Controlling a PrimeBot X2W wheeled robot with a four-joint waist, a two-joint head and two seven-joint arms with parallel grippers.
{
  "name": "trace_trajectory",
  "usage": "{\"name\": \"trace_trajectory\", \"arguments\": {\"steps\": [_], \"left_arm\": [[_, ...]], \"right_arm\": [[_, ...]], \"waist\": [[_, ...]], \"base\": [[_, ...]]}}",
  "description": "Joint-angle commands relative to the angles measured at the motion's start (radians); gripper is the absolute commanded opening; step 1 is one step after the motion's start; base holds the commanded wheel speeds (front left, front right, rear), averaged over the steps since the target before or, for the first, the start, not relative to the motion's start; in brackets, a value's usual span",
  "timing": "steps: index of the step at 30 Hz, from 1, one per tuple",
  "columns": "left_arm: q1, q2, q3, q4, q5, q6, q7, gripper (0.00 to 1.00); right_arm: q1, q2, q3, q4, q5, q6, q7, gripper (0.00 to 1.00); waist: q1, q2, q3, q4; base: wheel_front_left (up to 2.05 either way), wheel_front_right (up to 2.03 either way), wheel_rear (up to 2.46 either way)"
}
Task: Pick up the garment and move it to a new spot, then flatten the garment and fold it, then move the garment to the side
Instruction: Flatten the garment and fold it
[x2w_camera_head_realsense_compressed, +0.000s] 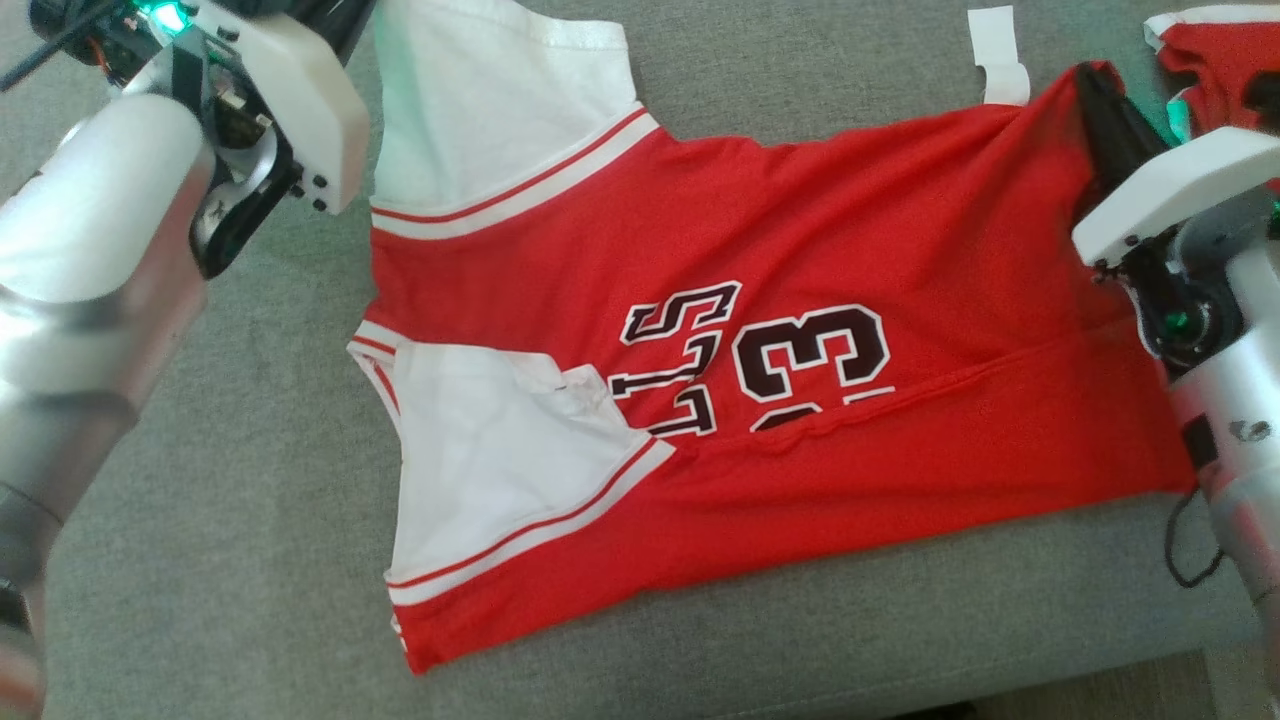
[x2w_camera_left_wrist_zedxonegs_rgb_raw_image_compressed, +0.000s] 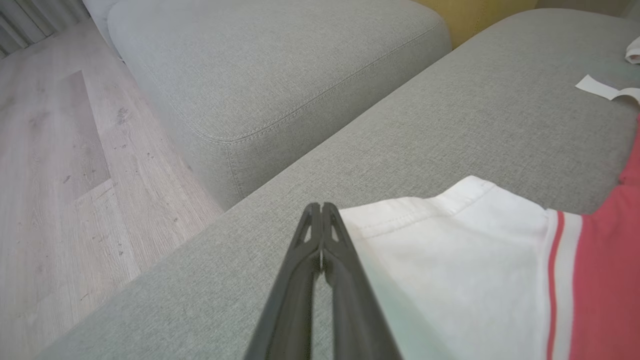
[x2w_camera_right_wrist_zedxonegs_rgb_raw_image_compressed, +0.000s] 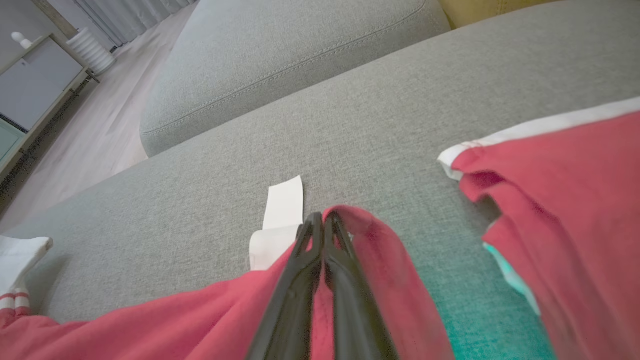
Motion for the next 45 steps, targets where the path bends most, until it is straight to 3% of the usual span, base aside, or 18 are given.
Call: {"name": "trace_trajectory", "arguments": {"steps": [1, 15, 20, 29, 38, 45], "left_arm": [[-0.068, 0.042, 0.025, -0.014, -0.002, 0.002, -0.019, 0.00], [-0.160, 0.056, 0.016, 0.035, 0.018, 0.002, -0.339, 0.00], [-0.127, 0.044, -0.008, 0.039, -0.007, 0.002, -0.367, 0.00], [0.041, 0.079, -0.003, -0.054, -0.074, 0.003, -0.411, 0.00], [0.263, 0.164, 0.031, -0.269, -0.079, 0.083, -0.419, 0.00], [0.460, 0.252, 0.049, -0.484, -0.073, 0.177, -0.420, 0.00]], "right_arm": [[-0.015, -0.023, 0.013, -0.019, 0.013, 0.007, -0.015, 0.00], [-0.058, -0.149, 0.080, -0.050, 0.106, 0.007, -0.084, 0.00], [0.001, -0.203, 0.110, -0.098, 0.138, 0.007, -0.089, 0.00], [0.177, -0.268, 0.115, -0.181, 0.171, 0.007, -0.119, 0.00], [0.325, -0.285, 0.077, -0.210, 0.176, 0.007, -0.123, 0.00], [0.425, -0.277, 0.026, -0.232, 0.168, 0.007, -0.117, 0.00]], "waist": [[-0.0001, 0.0000, -0.001, 0.001], [-0.0001, 0.0000, -0.032, 0.013], [-0.0001, 0.0000, -0.067, 0.032], [-0.0001, 0.0000, -0.136, 0.073], [-0.0001, 0.0000, -0.183, 0.093], [-0.0001, 0.0000, -0.211, 0.101]], "base": [[0.00, 0.00, 0.00], [0.00, 0.00, 0.00], [0.00, 0.00, 0.00], [0.00, 0.00, 0.00], [0.00, 0.00, 0.00], [0.00, 0.00, 0.00]]}}
